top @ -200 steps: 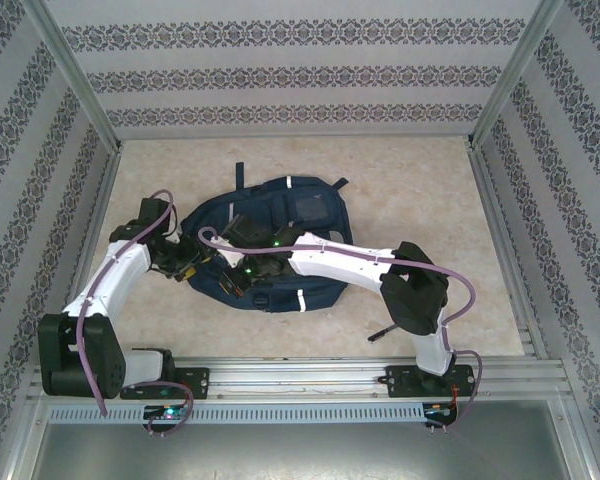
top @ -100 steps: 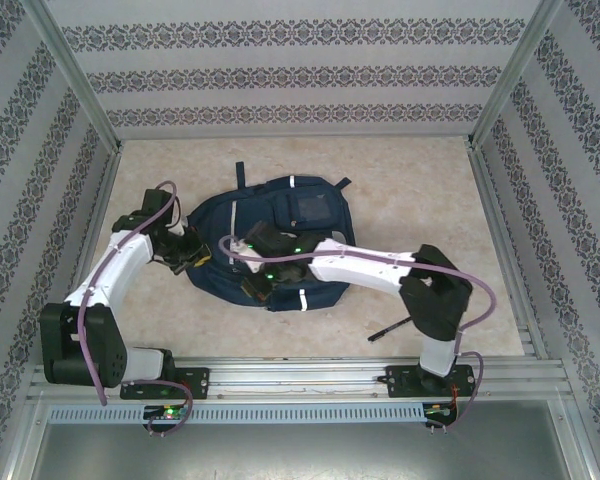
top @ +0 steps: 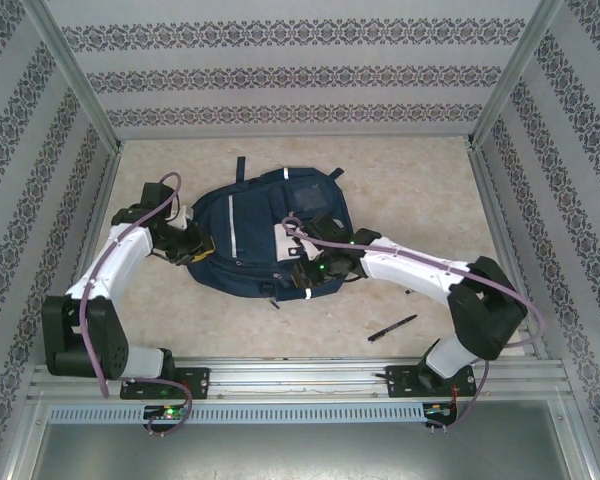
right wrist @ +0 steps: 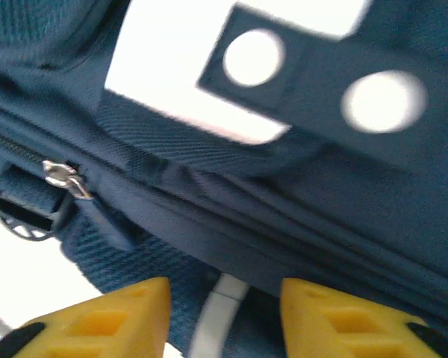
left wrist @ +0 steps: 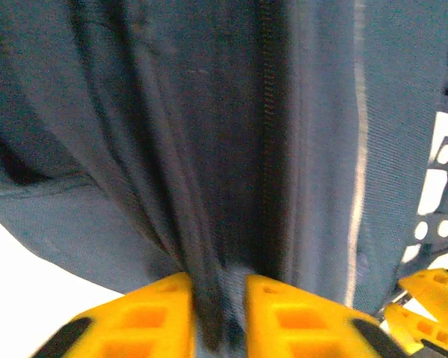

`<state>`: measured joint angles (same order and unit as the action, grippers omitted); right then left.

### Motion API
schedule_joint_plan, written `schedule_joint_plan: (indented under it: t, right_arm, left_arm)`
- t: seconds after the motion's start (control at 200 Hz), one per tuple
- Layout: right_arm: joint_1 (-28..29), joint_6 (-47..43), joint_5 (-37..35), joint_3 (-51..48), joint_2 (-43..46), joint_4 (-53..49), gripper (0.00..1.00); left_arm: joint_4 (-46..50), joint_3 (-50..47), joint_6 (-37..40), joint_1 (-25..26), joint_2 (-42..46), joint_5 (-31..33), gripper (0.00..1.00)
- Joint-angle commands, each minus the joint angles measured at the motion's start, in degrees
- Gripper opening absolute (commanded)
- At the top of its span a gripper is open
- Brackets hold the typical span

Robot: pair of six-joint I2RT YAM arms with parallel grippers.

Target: Pack books, pencil case, and school supplies into a backpack

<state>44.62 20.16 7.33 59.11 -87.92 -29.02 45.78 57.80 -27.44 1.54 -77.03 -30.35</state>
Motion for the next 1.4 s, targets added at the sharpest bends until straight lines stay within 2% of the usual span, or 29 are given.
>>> schedule_joint_plan:
  t: [0.0, 0.055, 0.115, 0.195, 0.225, 0.24, 0.25, 0.33, 0.39, 0.46, 0.55, 0.57, 0.59, 0.6, 0.7, 0.779, 0.809, 0.884, 0.994, 1.049, 1.114, 1.224, 1.294, 1.394]
  right_arm:
    - [-1.1, 1.9, -20.3, 2.8, 6.8, -4.3, 0.49]
    - [-2.4, 5.4, -27.9, 3.0, 9.6, -5.0, 0.59]
    - [-4.8, 9.8, -31.8, 2.5, 12.4, -4.8, 0.72]
    - [-9.2, 14.9, -33.5, 0.6, 15.8, -2.9, 0.77]
    - [-10.9, 16.5, -33.4, -0.5, 17.0, -1.6, 0.84]
    - [-11.7, 17.4, -33.5, -1.4, 17.6, -0.9, 0.95]
    - [-12.2, 18.0, -33.6, -1.9, 17.9, -0.3, 0.97]
    - [-15.4, 21.6, -34.5, -6.2, 20.9, 4.1, 0.98]
    - [-17.3, 18.6, -31.8, -9.4, 23.3, 9.8, 0.98]
    - [-18.3, 10.0, -29.3, -12.5, 26.2, 16.1, 0.98]
    - [-19.2, 0.6, -28.4, -15.4, 30.1, 19.9, 0.98]
    - [-19.5, -0.9, -28.3, -15.9, 30.9, 20.3, 0.98]
    - [-19.8, -1.8, -28.4, -16.4, 31.5, 20.6, 0.98]
    - [-20.0, -2.4, -28.4, -16.7, 32.1, 20.7, 0.98]
    - [-22.7, -3.5, -28.1, -18.8, 35.2, 20.8, 0.98]
    - [-25.9, -0.2, -23.8, -19.6, 36.9, 18.3, 0.98]
    - [-27.4, 2.4, -21.7, -19.8, 37.3, 17.2, 0.98]
    - [-32.0, 9.0, -14.4, -20.7, 38.2, 15.5, 0.98]
    - [-37.8, 8.4, -0.8, -22.9, 41.0, 15.5, 0.98]
    - [-39.1, 9.3, -0.9, -23.9, 43.3, 13.5, 0.98]
    - [-39.4, 11.3, -4.1, -25.3, 45.5, 11.9, 0.98]
    - [-39.3, 9.4, -1.3, -24.3, 44.3, 8.5, 0.95]
    - [-38.3, 11.2, 5.2, -22.4, 40.6, 6.0, 0.86]
    - [-34.0, 15.8, 14.8, -21.3, 35.3, 6.1, 0.8]
  left_arm:
    - [-1.5, -2.4, -2.3, 6.3, 4.7, -2.0, 0.27]
    - [-5.7, -4.7, -6.9, 10.4, 4.7, -5.3, 0.27]
    - [-10.0, -6.2, -11.7, 15.7, 4.3, -6.5, 0.27]
    - [-13.5, -5.7, -14.1, 21.6, 3.1, -5.6, 0.28]
    - [-13.4, -4.3, -13.9, 23.3, 2.4, -5.2, 0.3]
    - [-13.0, -3.5, -13.7, 24.0, 2.0, -5.1, 0.31]
    - [-12.7, -2.9, -13.5, 24.3, 1.6, -5.0, 0.31]
    - [-8.6, 2.7, -10.8, 25.8, -1.2, -6.3, 0.36]
    - [-4.4, 7.2, -7.3, 25.8, -1.9, -5.9, 0.39]
    - [1.1, 12.4, -1.3, 25.8, -0.8, 0.4, 0.46]
    - [6.5, 18.1, 5.2, 25.1, 1.9, 13.8, 0.66]
    - [7.1, 19.0, 6.4, 24.8, 2.7, 16.0, 0.74]
    - [7.5, 19.7, 7.4, 24.3, 3.4, 18.1, 0.96]
    - [7.5, 20.0, 7.9, 24.1, 3.9, 19.0, 1.0]
    - [5.1, 19.1, 11.2, 21.9, 8.5, 28.3, 0.99]
    - [0.3, 15.4, 9.2, 20.0, 11.4, 33.4, 0.99]
    - [-1.6, 14.3, 9.0, 19.3, 11.7, 32.5, 0.99]
    - [-4.5, 13.2, 13.0, 18.9, 10.5, 24.1, 0.99]
    - [-7.9, 11.1, 14.9, 18.9, 8.0, 15.9, 0.99]
    - [-10.6, 9.7, 16.0, 19.1, 7.2, 13.2, 1.0]
    - [-14.3, 7.6, 19.1, 19.8, 7.0, 10.4, 0.99]
    - [-17.5, 5.7, 25.5, 21.0, 4.6, 8.9, 0.98]
    - [-17.4, 6.5, 28.6, 21.0, 0.8, 7.9, 0.98]
    - [-14.7, 9.9, 31.3, 22.0, -5.5, 3.4, 0.92]
